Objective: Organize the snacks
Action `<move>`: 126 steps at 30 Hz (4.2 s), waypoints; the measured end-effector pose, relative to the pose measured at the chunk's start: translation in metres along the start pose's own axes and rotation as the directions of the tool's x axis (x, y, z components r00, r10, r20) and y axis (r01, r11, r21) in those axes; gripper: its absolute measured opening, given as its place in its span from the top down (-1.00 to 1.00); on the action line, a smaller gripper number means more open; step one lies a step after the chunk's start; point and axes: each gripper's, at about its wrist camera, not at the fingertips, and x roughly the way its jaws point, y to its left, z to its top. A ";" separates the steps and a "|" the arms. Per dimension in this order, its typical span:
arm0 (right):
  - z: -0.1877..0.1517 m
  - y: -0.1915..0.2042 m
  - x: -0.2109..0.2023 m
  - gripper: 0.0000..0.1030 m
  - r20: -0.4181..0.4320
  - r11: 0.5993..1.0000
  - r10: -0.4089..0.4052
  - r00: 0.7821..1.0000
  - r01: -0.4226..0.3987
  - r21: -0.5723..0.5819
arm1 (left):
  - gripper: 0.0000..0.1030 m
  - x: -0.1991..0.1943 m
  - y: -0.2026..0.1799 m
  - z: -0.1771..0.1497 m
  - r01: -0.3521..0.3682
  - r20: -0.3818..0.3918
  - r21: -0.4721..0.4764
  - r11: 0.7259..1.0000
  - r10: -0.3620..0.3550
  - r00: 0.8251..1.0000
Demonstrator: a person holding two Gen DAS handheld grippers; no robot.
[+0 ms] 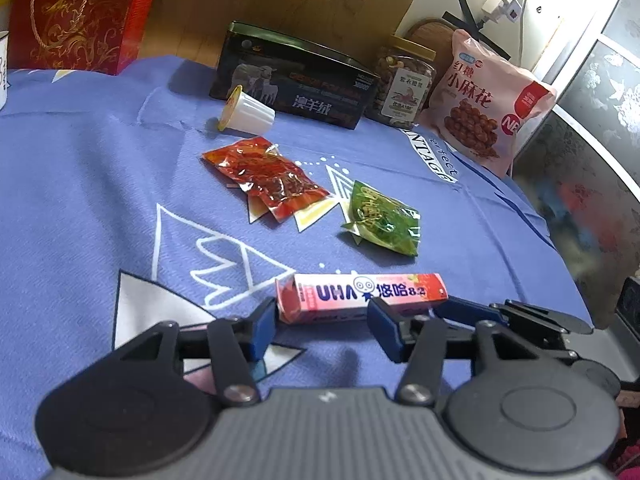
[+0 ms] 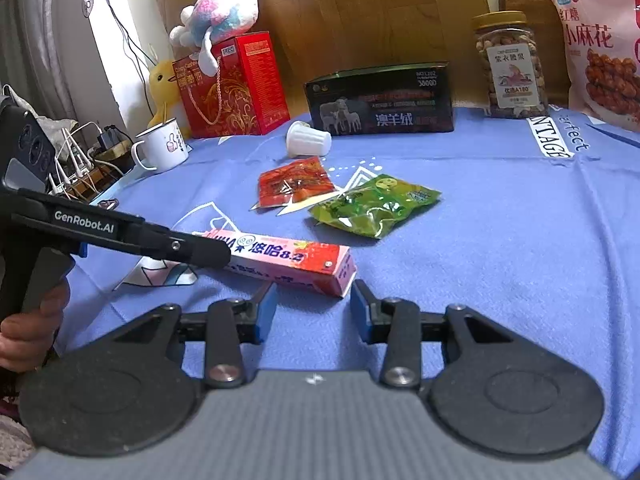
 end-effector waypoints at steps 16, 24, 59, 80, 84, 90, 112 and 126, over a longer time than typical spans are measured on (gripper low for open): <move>-0.006 -0.002 -0.003 -0.22 0.055 0.999 0.013 0.998 -0.016 0.049 | -0.06 0.000 0.002 0.000 0.024 0.001 0.005 1.000 -0.024 1.000; -0.009 -0.006 -0.007 -0.84 0.092 0.994 0.015 0.996 -0.025 0.108 | -0.18 -0.008 0.015 0.000 0.077 0.019 -0.026 0.997 -0.077 0.997; 0.079 -0.007 0.020 0.38 0.126 0.980 -0.041 0.991 0.064 -0.186 | -0.01 -0.001 0.005 0.108 0.107 0.129 0.054 0.993 -0.113 0.985; 0.204 -0.098 0.144 0.13 0.142 0.979 -0.125 0.982 0.146 -0.145 | -0.17 0.125 0.050 0.259 0.010 0.133 0.005 1.000 -0.011 0.991; 0.189 -0.092 0.106 0.13 0.205 0.993 -0.060 0.977 0.080 -0.089 | -0.21 0.081 0.073 0.242 -0.006 0.175 -0.028 1.000 0.011 0.984; 0.152 -0.042 0.131 0.13 -0.071 0.973 0.146 0.987 -0.157 -0.170 | -0.25 0.066 0.097 0.197 0.015 0.098 -0.131 0.991 -0.002 0.995; 0.106 0.037 0.097 0.17 -0.063 0.904 0.082 0.995 -0.101 -0.417 | 0.30 0.020 0.061 0.112 0.128 0.062 -0.157 0.979 -0.119 0.991; 0.017 0.037 0.026 0.17 -0.068 0.929 0.039 0.997 -0.061 -0.366 | 0.29 0.021 0.022 0.029 0.216 -0.055 -0.122 0.969 -0.224 0.973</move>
